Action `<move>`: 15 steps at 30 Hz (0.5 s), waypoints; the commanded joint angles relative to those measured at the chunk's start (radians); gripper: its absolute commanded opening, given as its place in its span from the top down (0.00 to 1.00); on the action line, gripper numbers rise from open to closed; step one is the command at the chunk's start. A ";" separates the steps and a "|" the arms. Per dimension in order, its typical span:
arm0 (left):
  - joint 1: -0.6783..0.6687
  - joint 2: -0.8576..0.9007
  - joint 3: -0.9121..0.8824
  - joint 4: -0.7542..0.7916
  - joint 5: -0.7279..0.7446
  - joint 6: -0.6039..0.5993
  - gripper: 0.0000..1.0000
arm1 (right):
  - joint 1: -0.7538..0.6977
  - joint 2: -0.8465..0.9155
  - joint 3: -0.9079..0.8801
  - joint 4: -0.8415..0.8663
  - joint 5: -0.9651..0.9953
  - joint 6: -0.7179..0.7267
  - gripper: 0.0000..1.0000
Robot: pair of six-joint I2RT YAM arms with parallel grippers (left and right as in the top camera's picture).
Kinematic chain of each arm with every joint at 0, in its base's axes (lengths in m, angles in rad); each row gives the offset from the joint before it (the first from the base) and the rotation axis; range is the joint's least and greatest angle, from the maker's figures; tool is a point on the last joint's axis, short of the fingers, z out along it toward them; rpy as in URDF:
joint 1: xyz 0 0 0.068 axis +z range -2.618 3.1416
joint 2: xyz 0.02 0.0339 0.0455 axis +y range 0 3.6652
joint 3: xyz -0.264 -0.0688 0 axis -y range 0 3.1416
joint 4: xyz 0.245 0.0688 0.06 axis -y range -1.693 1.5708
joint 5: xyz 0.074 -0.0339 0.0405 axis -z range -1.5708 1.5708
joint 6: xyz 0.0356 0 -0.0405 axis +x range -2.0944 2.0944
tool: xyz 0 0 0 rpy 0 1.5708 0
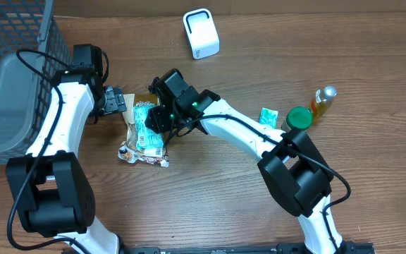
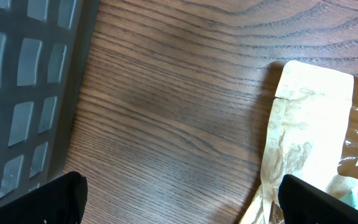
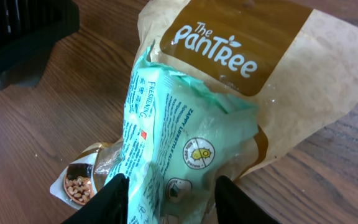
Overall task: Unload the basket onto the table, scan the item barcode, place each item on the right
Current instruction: 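Lower the right gripper and close it on the mint-green snack bar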
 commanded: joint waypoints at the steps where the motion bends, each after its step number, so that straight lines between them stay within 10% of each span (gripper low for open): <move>1: -0.005 -0.001 0.005 0.002 -0.013 0.004 0.00 | -0.001 -0.014 -0.013 0.014 0.021 0.005 0.59; 15: -0.005 -0.001 0.005 0.002 -0.013 0.004 0.00 | 0.000 -0.013 -0.019 0.014 0.021 0.005 0.66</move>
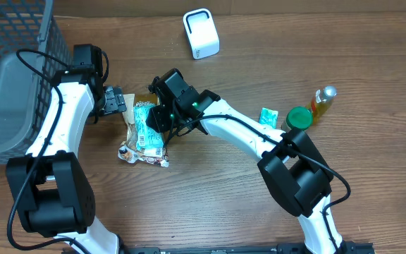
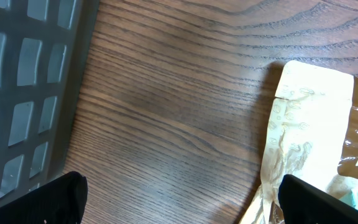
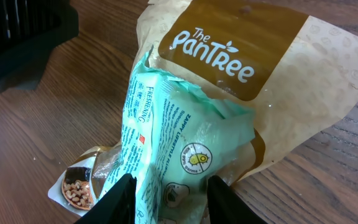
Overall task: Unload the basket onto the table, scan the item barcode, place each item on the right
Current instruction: 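Lower the right gripper and close it on the mint-green snack bar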
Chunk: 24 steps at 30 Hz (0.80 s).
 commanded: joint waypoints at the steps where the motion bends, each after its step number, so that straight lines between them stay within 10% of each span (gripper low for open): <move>1: -0.005 -0.001 0.005 0.002 -0.013 0.004 0.00 | 0.000 -0.013 -0.016 0.007 0.013 0.004 0.66; 24: -0.005 -0.001 0.005 0.002 -0.013 0.004 0.00 | 0.000 -0.009 -0.026 0.014 0.017 0.004 0.65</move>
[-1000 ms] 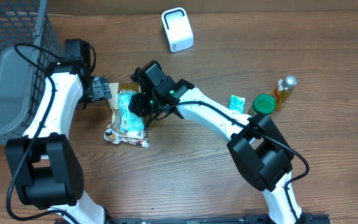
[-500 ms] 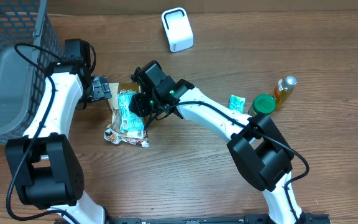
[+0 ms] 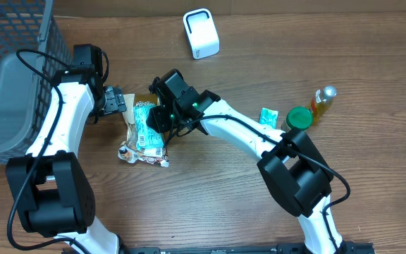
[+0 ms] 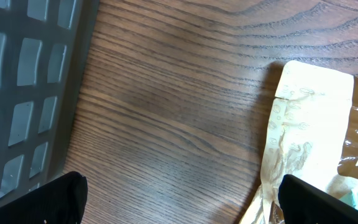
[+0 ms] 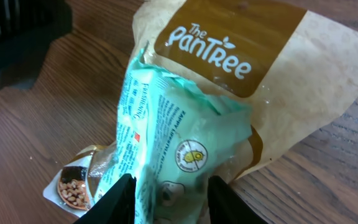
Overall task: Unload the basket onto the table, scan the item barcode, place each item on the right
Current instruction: 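Lower the right gripper and close it on the mint-green snack bar, then pull the mint-green bar right out of the pouch with the right gripper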
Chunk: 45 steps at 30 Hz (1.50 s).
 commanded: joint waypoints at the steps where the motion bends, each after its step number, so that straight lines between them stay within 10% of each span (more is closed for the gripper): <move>1: -0.005 -0.001 0.005 0.002 -0.013 0.004 0.00 | 0.000 -0.006 -0.015 0.009 0.014 0.005 0.65; 7: -0.005 -0.001 0.005 0.002 -0.013 0.004 0.01 | 0.000 0.010 -0.018 0.018 0.014 0.005 0.66; 13: -0.006 -0.001 0.005 0.002 -0.013 0.004 0.01 | -0.001 0.011 -0.018 0.018 0.013 0.005 0.96; 45: -0.007 -0.001 0.005 0.002 -0.013 0.004 0.00 | -0.169 -0.126 -0.011 -0.194 -0.128 0.005 0.96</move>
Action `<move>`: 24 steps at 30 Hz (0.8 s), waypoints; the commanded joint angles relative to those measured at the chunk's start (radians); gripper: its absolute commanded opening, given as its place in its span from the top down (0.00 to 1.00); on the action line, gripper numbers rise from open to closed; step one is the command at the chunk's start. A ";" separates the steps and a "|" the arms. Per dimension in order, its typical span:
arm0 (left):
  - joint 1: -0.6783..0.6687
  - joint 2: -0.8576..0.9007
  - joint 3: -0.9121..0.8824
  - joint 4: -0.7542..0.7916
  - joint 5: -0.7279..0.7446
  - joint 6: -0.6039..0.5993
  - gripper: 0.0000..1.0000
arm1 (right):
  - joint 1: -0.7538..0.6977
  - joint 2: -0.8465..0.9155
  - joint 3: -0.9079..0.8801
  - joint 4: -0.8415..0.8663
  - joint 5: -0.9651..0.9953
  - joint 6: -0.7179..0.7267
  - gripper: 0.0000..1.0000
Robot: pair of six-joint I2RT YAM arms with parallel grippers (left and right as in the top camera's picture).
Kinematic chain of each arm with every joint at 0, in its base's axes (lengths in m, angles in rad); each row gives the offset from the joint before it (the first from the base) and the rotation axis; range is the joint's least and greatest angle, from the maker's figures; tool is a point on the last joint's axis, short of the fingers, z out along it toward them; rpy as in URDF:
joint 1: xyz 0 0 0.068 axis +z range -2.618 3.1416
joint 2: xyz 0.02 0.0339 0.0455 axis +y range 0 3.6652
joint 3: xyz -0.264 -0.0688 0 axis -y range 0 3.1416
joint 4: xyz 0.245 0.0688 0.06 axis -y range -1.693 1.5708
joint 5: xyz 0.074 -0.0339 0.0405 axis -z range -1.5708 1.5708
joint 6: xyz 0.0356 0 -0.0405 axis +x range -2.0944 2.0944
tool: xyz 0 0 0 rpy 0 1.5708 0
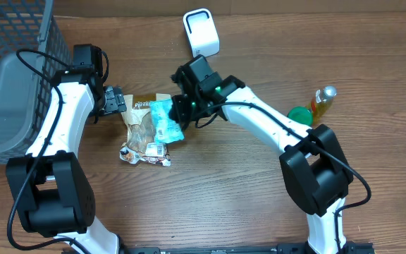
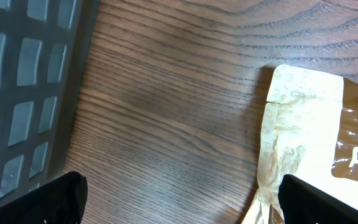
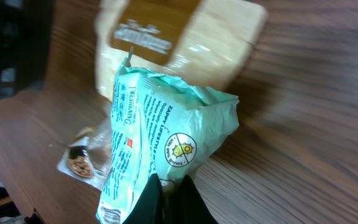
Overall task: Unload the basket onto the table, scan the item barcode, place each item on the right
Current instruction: 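Pull the mint-green bar right out of the pouch with the right gripper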
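Note:
A mint-green wipes packet (image 1: 166,121) hangs just above the table with my right gripper (image 1: 182,111) shut on its lower edge. In the right wrist view the packet (image 3: 166,127) stands up from the closed fingers (image 3: 178,200). The white barcode scanner (image 1: 201,33) stands at the back of the table, beyond the right arm. My left gripper (image 1: 115,101) is open beside the brown "The Pantree" pouch (image 1: 142,118). Its fingertips (image 2: 61,198) are wide apart over bare wood, the pouch (image 2: 306,137) by the right one.
A small clear snack pack (image 1: 144,154) lies in front of the pouch. A grey wire basket (image 1: 9,77) fills the left side, close to the left arm. A green-lidded jar (image 1: 300,115) and an oil bottle (image 1: 323,100) stand at the right.
My right gripper was open astride the mint packet on the pouch. It is now shut on the packet and has moved right, off the pouch. The pouch shifted slightly. The left arm is unmoved.
At all three earlier moments my right gripper stood open around the mint packet lying on the brown pouch, shifting only slightly. Now it is shut on the packet and holds it right of the pouch. The left gripper stayed open by the pouch throughout.

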 commanded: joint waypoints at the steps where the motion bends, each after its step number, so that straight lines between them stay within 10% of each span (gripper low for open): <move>1: -0.007 -0.001 0.005 0.002 -0.013 0.004 0.01 | -0.041 -0.048 0.001 -0.029 -0.004 -0.003 0.96; 24: -0.007 -0.001 0.005 0.002 -0.013 0.004 0.01 | -0.110 -0.047 -0.102 -0.135 0.198 -0.003 0.90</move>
